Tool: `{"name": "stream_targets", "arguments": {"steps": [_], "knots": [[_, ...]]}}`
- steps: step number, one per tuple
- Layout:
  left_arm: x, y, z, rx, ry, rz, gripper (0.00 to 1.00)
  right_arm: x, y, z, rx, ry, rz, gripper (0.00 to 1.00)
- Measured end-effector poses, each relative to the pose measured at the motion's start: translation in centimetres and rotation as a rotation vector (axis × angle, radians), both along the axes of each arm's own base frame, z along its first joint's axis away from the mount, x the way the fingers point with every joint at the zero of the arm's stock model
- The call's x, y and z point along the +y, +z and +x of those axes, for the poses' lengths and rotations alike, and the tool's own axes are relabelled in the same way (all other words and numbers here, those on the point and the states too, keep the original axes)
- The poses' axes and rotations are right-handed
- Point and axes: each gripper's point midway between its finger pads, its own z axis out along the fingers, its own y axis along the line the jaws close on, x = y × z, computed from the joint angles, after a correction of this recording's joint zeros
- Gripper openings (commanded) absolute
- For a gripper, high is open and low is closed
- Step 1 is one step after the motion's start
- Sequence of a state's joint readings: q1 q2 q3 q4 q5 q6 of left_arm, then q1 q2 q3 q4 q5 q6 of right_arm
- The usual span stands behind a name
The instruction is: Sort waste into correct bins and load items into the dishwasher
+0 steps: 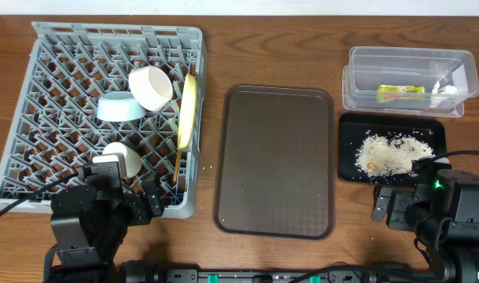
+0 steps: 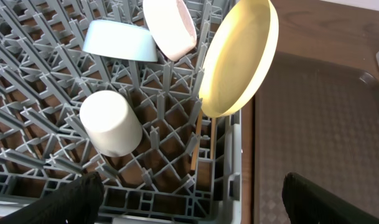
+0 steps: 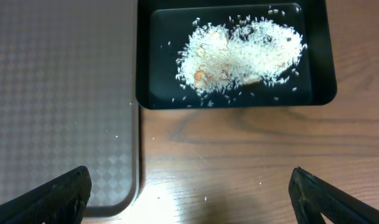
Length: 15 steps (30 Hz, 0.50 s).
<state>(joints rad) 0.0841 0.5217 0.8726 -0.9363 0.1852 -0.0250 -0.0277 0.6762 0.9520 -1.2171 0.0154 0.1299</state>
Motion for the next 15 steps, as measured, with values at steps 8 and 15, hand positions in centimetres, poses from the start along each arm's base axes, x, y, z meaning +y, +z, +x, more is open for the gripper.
{"name": "stream_targets", "arguments": {"steps": [8, 15], "knots": [[0.0, 0.0, 0.0, 0.001, 0.0, 0.0, 0.93, 0.0, 5.3, 3.0, -0.406, 0.004, -0.011, 0.99], [0.0, -0.2, 0.0, 0.006, 0.0, 0.0, 0.93, 1.0, 4.8, 3.7, -0.718, 0.049, -0.002, 0.99]]}}
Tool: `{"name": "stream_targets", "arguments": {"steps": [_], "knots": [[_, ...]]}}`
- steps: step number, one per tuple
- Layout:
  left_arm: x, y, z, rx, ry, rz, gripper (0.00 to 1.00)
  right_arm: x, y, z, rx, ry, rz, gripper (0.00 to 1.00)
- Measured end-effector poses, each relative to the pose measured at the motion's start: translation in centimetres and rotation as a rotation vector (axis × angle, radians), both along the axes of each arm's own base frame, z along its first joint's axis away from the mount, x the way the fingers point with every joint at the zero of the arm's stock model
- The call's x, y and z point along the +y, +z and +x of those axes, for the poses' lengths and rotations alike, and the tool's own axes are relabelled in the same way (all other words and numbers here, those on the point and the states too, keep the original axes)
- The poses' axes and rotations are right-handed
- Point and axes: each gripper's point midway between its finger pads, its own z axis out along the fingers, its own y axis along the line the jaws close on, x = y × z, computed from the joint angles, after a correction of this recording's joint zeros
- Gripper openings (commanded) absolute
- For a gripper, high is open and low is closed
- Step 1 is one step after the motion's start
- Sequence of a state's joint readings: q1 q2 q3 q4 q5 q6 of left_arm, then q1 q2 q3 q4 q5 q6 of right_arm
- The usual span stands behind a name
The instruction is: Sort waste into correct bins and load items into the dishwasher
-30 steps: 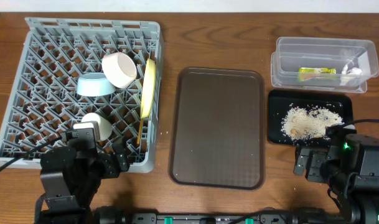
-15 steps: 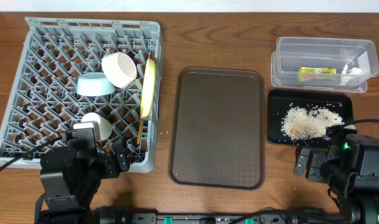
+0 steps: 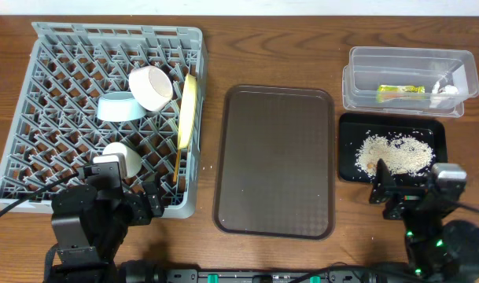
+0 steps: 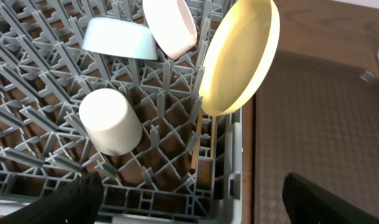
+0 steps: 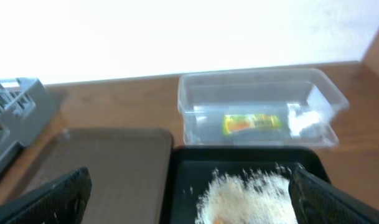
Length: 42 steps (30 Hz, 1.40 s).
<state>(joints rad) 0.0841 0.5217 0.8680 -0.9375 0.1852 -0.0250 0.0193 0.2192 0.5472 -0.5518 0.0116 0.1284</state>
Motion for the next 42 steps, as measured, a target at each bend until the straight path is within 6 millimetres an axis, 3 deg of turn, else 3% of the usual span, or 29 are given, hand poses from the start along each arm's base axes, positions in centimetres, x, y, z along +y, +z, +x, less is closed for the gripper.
{"name": "stream_targets", "arguments": {"steps": [6, 12, 15, 19, 42], "knots": [[0.0, 0.0, 0.0, 0.001, 0.0, 0.0, 0.93, 0.2, -2.5, 1.2, -0.145, 0.012, 0.005, 0.99], [0.0, -0.1, 0.0, 0.002, 0.0, 0.0, 0.93, 0.3, -3.3, 2.4, -0.293, 0.017, 0.007, 0.99], [0.0, -0.1, 0.0, 0.002, 0.0, 0.0, 0.93, 0.4, -5.1, 2.9, -0.289, 0.019, 0.007, 0.99], [0.0, -0.1, 0.0, 0.002, 0.0, 0.0, 0.93, 0.4, -9.4, 3.2, -0.154, 0.019, 0.006, 0.99], [0.0, -0.1, 0.0, 0.002, 0.0, 0.0, 0.93, 0.4, -9.5, 3.2, -0.149, 0.02, 0.006, 0.99]]}}
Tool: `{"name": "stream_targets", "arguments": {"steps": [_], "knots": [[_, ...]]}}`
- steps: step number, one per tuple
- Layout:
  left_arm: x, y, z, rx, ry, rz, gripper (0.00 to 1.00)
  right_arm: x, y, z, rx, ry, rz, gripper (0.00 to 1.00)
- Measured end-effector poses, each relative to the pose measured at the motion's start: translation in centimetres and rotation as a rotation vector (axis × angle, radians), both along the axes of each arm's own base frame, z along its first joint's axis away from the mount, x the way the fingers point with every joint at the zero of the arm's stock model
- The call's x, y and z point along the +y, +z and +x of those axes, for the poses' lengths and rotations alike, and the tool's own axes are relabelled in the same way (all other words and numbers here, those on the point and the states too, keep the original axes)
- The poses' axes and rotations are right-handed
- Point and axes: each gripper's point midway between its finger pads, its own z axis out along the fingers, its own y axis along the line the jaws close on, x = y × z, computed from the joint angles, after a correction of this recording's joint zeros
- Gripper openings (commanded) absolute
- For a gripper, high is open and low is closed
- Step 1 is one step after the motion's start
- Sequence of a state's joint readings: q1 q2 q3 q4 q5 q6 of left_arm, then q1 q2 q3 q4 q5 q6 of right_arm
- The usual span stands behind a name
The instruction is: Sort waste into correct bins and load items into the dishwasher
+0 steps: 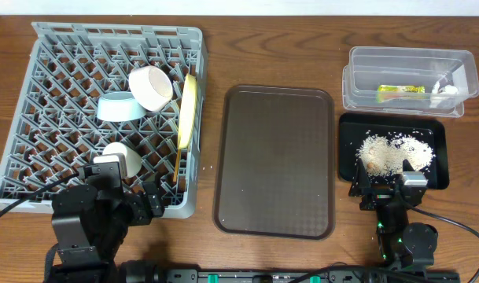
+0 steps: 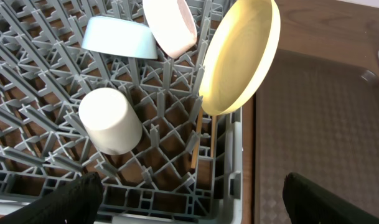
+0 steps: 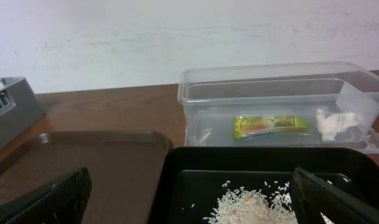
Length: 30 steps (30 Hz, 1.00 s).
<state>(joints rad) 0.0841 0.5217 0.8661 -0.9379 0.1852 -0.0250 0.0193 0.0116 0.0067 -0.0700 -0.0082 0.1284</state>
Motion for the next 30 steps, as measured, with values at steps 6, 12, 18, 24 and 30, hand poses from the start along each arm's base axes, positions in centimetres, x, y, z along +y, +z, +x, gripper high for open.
{"name": "stream_targets", "arguments": {"steps": [6, 12, 18, 24, 30], "knots": [[0.0, 0.0, 0.0, 0.0, 0.0, 0.0, 0.93, 0.0, 0.0, 0.0, 0.0, 0.0, 0.0, 0.99], [0.0, 0.0, 0.0, 0.0, 0.0, 0.0, 0.93, 0.0, 0.0, 0.0, 0.0, 0.0, 0.0, 0.99], [-0.1, 0.1, -0.3, -0.01, -0.002, 0.002, 0.93, 0.0, 0.0, 0.0, 0.0, 0.0, 0.0, 0.99], [-1.0, -1.1, -0.4, -0.124, -0.053, 0.01, 0.94, 0.0, 0.0, 0.0, -0.001, 0.0, 0.0, 0.99], [-1.4, -4.5, 1.7, -0.266, -0.071, 0.014, 0.94, 0.0, 0.0, 0.0, 0.0, 0.0, 0.0, 0.99]]}}
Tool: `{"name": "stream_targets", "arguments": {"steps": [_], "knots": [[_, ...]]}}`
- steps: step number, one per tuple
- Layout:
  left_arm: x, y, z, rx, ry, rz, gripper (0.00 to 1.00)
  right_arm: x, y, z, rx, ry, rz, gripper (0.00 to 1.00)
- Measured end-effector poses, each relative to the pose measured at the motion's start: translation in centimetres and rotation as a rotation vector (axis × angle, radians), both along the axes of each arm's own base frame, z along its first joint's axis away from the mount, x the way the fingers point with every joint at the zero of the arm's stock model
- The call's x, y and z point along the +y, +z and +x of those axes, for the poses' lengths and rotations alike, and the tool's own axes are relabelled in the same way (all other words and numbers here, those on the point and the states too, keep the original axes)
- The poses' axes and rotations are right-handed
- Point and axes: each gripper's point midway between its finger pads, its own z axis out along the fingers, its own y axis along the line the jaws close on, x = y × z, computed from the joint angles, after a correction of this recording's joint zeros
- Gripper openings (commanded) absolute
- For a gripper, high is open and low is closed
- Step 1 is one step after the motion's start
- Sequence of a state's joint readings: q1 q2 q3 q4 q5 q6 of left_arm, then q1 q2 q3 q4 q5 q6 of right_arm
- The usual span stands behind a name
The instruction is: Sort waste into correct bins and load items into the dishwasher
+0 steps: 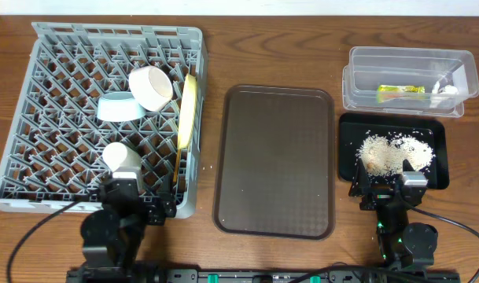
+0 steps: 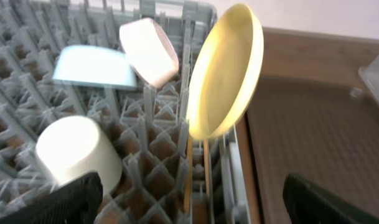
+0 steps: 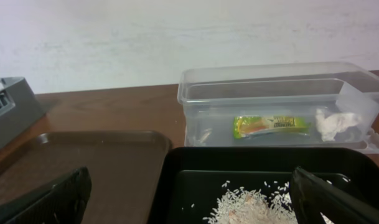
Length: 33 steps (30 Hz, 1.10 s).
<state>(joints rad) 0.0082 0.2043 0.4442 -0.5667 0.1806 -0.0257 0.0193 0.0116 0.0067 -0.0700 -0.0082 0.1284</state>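
The grey dish rack [image 1: 35, 94] holds a white cup [image 1: 123, 157], a light blue bowl [image 1: 117, 108], a cream bowl [image 1: 150, 86] and a yellow plate [image 2: 223, 71] standing on edge. My left gripper [image 1: 137, 208] sits low at the rack's front right corner, open and holding nothing [image 2: 189, 205]. My right gripper [image 1: 390, 192] is open at the near edge of the black tray [image 1: 436, 177] of rice [image 3: 257, 208]. Behind it, the clear bin [image 3: 276, 87] holds a green wrapper [image 3: 270, 124] and a crumpled tissue [image 3: 335, 121].
A brown serving tray [image 1: 275, 161] lies between the rack and the black tray, with nothing on it. The table's front edge runs just behind both arms. A pale wall rises beyond the clear bin.
My left arm has drawn back toward the table's front edge and sits lower, so its camera looks more levelly across the rack. The right arm and all objects are unchanged.
At first my right gripper looked straight down on the black tray's near edge. Then it had tipped up to face the clear bin, and later sat low in front of the tray. My left gripper hung over the rack's front corner until it drew back now.
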Motion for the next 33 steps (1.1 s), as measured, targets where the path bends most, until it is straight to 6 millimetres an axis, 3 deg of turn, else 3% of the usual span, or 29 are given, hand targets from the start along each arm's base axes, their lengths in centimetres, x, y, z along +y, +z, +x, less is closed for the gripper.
{"name": "stream_targets", "arguments": {"steps": [3, 13, 18, 33], "knots": [[-0.2, -1.2, 1.3, -0.109, -0.008, 0.001, 0.93, 0.0, 0.0, 0.0, 0.0, 0.0, 0.0, 0.99], [-0.1, -0.8, 3.5, -0.393, -0.006, 0.002, 0.93, 0.0, 0.0, 0.0, 0.0, 0.0, 0.0, 0.99], [0.0, -2.9, 3.6, -0.333, -0.002, 0.01, 0.94, 0.0, 0.0, 0.0, 0.0, 0.0, 0.0, 0.99], [0.2, -3.1, 3.5, -0.321, 0.01, 0.015, 0.93, 0.0, 0.0, 0.0, 0.0, 0.0, 0.0, 0.99]]}}
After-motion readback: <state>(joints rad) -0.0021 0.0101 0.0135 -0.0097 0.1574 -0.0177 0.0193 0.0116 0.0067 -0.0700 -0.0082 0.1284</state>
